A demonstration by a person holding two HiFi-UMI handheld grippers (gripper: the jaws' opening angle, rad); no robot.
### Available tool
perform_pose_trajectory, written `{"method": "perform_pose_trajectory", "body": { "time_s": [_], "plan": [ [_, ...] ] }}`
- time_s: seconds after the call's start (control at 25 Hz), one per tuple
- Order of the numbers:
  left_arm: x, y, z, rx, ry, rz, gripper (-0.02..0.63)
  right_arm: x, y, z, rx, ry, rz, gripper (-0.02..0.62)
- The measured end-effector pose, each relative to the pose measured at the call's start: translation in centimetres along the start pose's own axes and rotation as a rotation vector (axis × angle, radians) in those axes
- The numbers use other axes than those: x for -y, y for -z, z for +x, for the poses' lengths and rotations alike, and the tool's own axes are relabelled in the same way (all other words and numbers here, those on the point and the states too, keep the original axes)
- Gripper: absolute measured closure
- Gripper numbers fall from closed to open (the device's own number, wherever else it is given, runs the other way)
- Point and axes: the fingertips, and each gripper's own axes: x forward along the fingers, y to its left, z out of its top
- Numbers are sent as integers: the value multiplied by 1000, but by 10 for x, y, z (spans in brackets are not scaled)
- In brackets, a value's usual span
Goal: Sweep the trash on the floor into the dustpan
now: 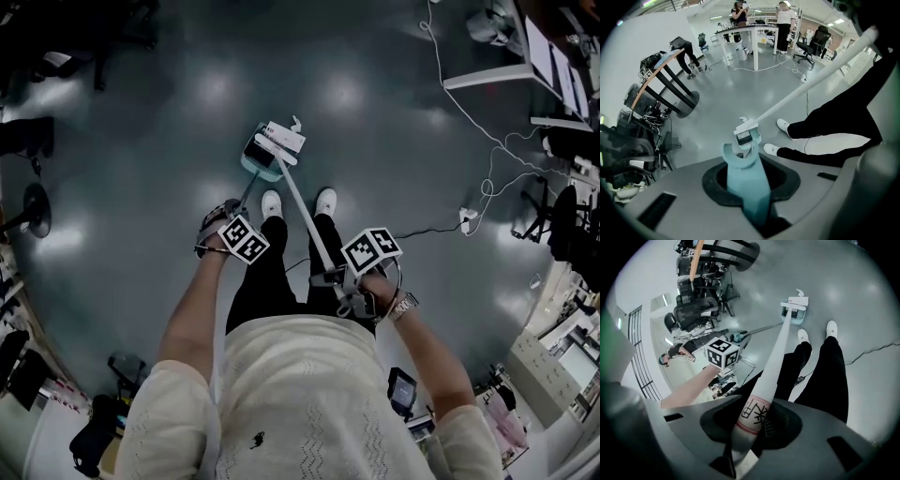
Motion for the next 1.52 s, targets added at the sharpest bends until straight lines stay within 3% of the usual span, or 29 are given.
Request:
{"method": "perform_pose_trajectory", "body": {
  "time_s": [0.16,0.4,0.6,1.0,1.24,1.36,1.52],
  "plan": [
    [-5,-1,0,8,-25,25,514,4,-25,-39,73,31,-21,474],
    [-18,-12,0,13,-22,21,514,38,-97,-87,174,125,2,476],
    [-26,-18,7,17,-6,16,514,77,-149,-73,146,215,26,476],
    [-32,-35,9,29,42,-64,514,35,-80,40,-74,70,19,476],
    [-28,-35,10,27,57,-77,514,34,-43,54,-196,165,-43,476],
    [-30,-36,7,32,54,-90,514,31,-42,52,-175,168,-47,476],
    [-31,-36,10,35,68,-107,514,17,-62,30,-31,97,-22,475]
  ]
}}
